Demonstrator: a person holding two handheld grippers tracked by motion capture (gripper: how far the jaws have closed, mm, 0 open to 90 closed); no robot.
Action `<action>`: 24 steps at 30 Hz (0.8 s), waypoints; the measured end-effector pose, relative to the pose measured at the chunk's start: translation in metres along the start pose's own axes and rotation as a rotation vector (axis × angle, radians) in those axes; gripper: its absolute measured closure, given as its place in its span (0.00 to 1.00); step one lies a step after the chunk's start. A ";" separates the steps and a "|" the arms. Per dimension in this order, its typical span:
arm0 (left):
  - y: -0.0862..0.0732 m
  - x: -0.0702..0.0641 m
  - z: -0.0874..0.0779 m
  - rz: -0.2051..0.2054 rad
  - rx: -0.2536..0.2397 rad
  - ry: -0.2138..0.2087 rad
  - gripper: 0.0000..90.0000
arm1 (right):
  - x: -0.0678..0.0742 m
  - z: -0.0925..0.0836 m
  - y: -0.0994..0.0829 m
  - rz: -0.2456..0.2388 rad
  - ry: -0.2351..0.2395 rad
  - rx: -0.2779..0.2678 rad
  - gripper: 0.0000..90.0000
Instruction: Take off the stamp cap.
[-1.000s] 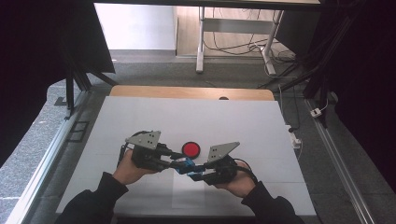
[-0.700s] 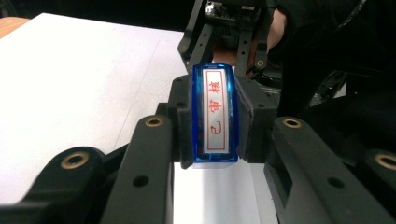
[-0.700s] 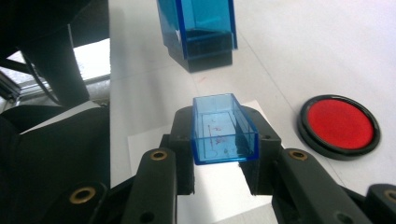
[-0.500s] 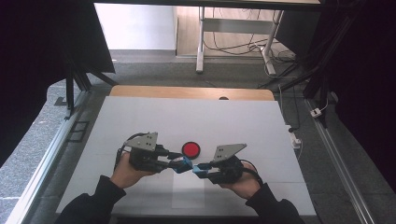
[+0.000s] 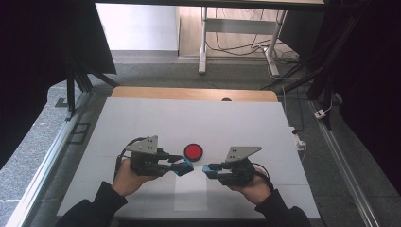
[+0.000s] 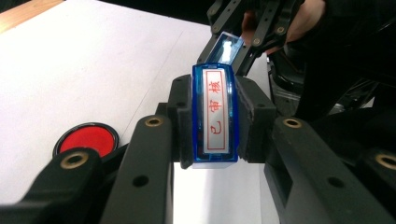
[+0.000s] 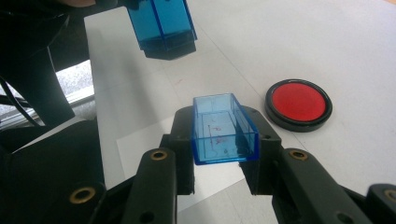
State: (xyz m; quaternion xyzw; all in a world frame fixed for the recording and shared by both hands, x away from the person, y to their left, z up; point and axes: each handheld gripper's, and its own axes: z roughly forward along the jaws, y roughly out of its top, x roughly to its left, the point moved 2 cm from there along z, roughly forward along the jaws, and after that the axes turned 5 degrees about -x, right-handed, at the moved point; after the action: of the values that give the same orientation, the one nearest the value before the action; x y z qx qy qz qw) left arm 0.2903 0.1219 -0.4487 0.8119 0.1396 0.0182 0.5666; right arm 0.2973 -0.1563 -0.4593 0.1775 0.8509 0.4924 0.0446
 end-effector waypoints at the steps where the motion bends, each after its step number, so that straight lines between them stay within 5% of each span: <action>1: 0.000 -0.001 0.000 0.000 0.003 0.003 0.78 | 0.000 -0.002 0.000 -0.004 -0.005 0.004 0.76; 15: -0.004 -0.002 0.000 -0.003 0.015 0.029 0.78 | 0.005 -0.026 -0.006 0.003 -0.068 -0.040 0.76; 24: -0.006 -0.002 0.000 -0.002 0.023 0.031 0.78 | 0.005 -0.049 -0.018 0.017 -0.173 -0.057 0.76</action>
State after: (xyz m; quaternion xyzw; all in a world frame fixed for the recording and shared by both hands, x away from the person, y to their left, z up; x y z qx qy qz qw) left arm 0.2870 0.1228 -0.4538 0.8178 0.1491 0.0287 0.5551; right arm 0.2759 -0.2029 -0.4488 0.2252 0.8280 0.4996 0.1187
